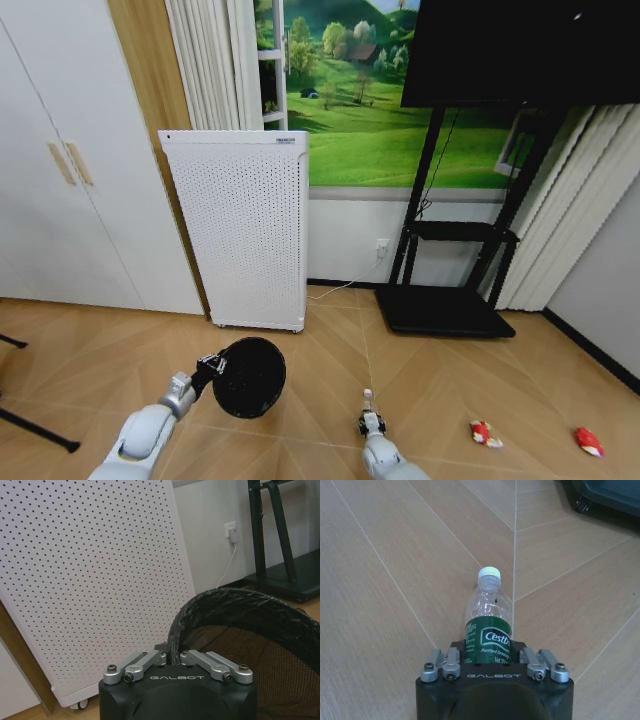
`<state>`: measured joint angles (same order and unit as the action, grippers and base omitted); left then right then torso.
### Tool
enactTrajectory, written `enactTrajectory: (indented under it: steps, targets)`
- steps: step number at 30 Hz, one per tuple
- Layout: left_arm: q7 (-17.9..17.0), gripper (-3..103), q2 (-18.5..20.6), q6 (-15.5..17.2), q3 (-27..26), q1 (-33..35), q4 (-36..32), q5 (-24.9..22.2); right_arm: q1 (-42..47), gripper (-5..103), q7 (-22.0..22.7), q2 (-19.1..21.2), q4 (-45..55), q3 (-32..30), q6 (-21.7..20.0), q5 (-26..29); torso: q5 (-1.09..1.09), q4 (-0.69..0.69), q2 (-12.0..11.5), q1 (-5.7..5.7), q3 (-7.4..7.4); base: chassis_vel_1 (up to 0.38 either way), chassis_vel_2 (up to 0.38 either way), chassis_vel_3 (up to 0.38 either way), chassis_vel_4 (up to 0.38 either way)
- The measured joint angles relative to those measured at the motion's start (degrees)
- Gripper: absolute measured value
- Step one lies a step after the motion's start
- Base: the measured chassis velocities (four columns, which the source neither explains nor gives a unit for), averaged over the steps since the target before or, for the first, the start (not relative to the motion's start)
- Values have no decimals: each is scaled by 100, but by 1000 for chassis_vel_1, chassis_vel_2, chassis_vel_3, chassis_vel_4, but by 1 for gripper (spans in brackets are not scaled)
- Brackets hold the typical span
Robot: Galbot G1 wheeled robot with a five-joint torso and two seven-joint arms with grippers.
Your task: Pick up the trash bin and place the garbage on the floor into it.
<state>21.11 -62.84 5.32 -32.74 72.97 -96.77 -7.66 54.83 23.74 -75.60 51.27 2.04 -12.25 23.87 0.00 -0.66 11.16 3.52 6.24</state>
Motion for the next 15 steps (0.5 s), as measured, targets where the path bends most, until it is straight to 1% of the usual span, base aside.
enactTrajectory:
  steps: [1,2,4,5,8,9,11,15]
  targets:
    - [0,6,0,-1,0,5,-2,2,6,47,0,2,6,-2,4,-3,0,0,0,0,0,0,0,0,0]
    - [0,6,0,-1,0,5,-2,2,6,47,0,2,6,-2,4,-3,0,0,0,0,0,0,0,0,0]
    - [0,6,0,-7,-3,15,-4,3,25,36,2,3,22,-14,13,-16,0,0,0,0,0,0,0,0,0]
    - [0,6,0,-7,-3,15,-4,3,25,36,2,3,22,-14,13,-16,0,0,0,0,0,0,0,0,0]
    - [-2,6,-11,-21,-4,17,7,13,63,25,2,12,57,-29,18,-22,0,0,0,0,0,0,0,0,0]
    - [-2,6,-11,-21,-4,17,7,13,63,25,2,12,57,-29,18,-22,0,0,0,0,0,0,0,0,0]
    - [-2,6,-27,-23,-2,18,11,25,79,20,2,27,82,-35,18,-22,0,0,0,0,0,0,0,0,0]
    - [-2,6,-44,-23,12,15,16,41,97,20,1,59,123,-44,14,-4,1,0,0,0,0,0,0,0,0]
